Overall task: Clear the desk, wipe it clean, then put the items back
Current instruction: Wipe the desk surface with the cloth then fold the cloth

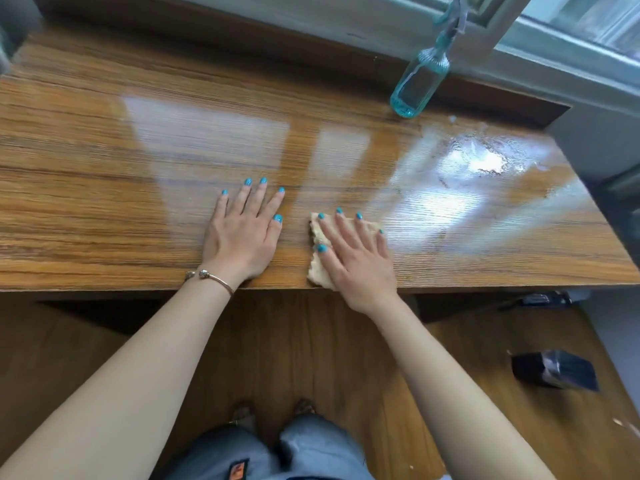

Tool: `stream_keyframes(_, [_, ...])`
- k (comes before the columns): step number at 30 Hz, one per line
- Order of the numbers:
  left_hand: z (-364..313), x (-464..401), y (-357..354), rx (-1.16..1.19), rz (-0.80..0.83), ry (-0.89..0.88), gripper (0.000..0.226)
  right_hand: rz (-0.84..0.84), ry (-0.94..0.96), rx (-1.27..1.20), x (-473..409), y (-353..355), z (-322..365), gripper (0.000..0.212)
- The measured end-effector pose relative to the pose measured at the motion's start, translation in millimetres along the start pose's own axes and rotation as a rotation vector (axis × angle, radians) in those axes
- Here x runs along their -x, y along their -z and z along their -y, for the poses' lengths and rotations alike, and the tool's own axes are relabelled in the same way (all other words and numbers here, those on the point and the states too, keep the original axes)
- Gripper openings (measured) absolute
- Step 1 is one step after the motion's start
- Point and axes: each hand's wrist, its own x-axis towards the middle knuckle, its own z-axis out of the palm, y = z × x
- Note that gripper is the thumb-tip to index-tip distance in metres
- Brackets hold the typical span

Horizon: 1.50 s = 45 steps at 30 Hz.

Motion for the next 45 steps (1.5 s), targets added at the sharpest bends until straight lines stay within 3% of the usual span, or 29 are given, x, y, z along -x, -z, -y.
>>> stream_keyframes(4, [-5.7, -1.3, -1.5, 0.007, -0.019, 0.015, 0.052, -0.019, -0.497, -0.097, -2.4, 16.4, -102.3, 0.053])
stream_keyframes(6, [-8.1, -1.6, -2.0, 0.009, -0.028, 0.019, 0.052, -0.039, -0.613, -0.031, -4.7, 13.5, -97.0, 0.055])
stream_keyframes(8, [-6.1, -1.6, -1.5, 0.006, -0.03, 0.02, 0.052, -0.072, -0.52, 0.055, -2.6, 3.1, -53.7, 0.057])
stream_keyframes(10, [-3.0, -1.9, -0.9, -0.007, -0.025, 0.026, 0.052, -0.07, -0.252, 0.042, 6.5, -5.0, -9.0, 0.056])
stream_keyframes(13, [-2.2, -1.3, -1.7, -0.015, 0.0, 0.015, 0.053, 0.011, 0.042, -0.209, 19.1, 1.7, -1.7, 0.052])
stream_keyframes(15, [-3.5, 1.5, 3.2, 0.039, -0.035, 0.009, 0.055, -0.068, -0.04, -0.444, 24.6, 8.6, -29.4, 0.055])
stream_keyframes(18, [-9.3, 10.1, 11.5, 0.087, -0.176, -0.027, 0.056, -0.184, -0.299, -0.308, 32.2, 8.3, -66.2, 0.06])
stream_keyframes(20, [-21.4, 17.3, 13.2, 0.043, -0.21, -0.086, 0.054, -0.179, -0.329, -0.31, 31.7, 4.9, -70.8, 0.057])
stream_keyframes(26, [-73.7, 29.3, 4.5, 0.021, -0.024, -0.125, 0.07, -0.283, -0.378, -0.475, 12.3, 9.7, -64.1, 0.037])
stream_keyframes(29, [-79.6, 22.5, 2.9, 0.165, 0.001, -0.007, 0.056, -0.328, -0.337, -0.635, 10.2, 15.4, -61.8, 0.013])
stream_keyframes(35, [-84.9, 5.4, 30.0, 0.511, 0.013, 0.001, 0.02, -0.381, -0.115, -0.782, 26.4, 50.4, -63.9, 0.028])
stream_keyframes(38, [-86.3, 0.6, 52.2, 0.84, 0.121, 0.027, 0.034, -0.388, -0.047, -0.795, 26.2, 76.9, -66.4, 0.03])
stream_keyframes(41, [-84.1, 1.6, 72.4, 1.012, 0.235, 0.011, 0.054, -0.375, -0.002, -0.819, 24.9, 101.8, -65.5, 0.021])
stream_keyframes(43, [-81.7, 2.0, 78.9, 1.026, 0.249, -0.035, 0.038, -0.396, -0.004, -0.935, 23.9, 113.7, -65.2, 0.014])
stream_keyframes(45, [-81.9, 4.6, 79.4, 0.976, 0.17, -0.064, 0.022, -0.355, -0.108, -1.14, 22.1, 115.6, -68.5, 0.027])
